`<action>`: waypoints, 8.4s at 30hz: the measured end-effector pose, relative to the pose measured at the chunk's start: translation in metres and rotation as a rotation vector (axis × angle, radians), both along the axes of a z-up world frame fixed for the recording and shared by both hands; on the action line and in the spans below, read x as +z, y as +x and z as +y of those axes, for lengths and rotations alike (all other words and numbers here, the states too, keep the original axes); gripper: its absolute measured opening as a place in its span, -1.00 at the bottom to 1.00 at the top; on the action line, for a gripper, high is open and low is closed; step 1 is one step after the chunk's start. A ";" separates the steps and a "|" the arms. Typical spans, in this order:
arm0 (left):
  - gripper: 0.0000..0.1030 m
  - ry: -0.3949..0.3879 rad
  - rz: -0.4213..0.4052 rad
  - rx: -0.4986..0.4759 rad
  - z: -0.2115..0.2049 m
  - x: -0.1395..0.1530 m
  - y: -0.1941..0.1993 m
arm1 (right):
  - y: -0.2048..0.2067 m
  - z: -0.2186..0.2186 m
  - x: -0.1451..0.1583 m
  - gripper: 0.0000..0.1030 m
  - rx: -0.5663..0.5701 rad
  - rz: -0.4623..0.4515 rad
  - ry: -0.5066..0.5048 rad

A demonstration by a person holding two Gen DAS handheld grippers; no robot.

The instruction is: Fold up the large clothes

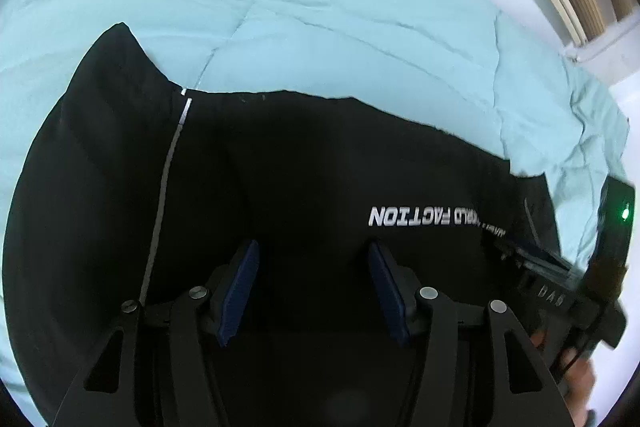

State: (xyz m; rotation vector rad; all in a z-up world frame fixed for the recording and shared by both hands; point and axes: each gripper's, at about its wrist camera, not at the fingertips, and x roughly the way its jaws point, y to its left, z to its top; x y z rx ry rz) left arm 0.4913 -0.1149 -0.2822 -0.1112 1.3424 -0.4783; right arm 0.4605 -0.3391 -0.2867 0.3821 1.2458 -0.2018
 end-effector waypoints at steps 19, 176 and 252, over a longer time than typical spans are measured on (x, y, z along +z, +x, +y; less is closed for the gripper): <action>0.15 -0.092 -0.058 0.182 0.189 0.064 -0.067 | -0.203 -0.087 0.064 0.60 -0.250 -0.106 0.150; 0.16 0.078 -0.554 -0.136 0.157 0.307 -0.363 | -0.415 0.152 0.284 0.42 -0.106 -0.239 -0.147; 0.18 0.215 -0.438 -0.057 0.138 0.285 -0.365 | -0.394 0.191 0.267 0.58 -0.051 -0.145 -0.104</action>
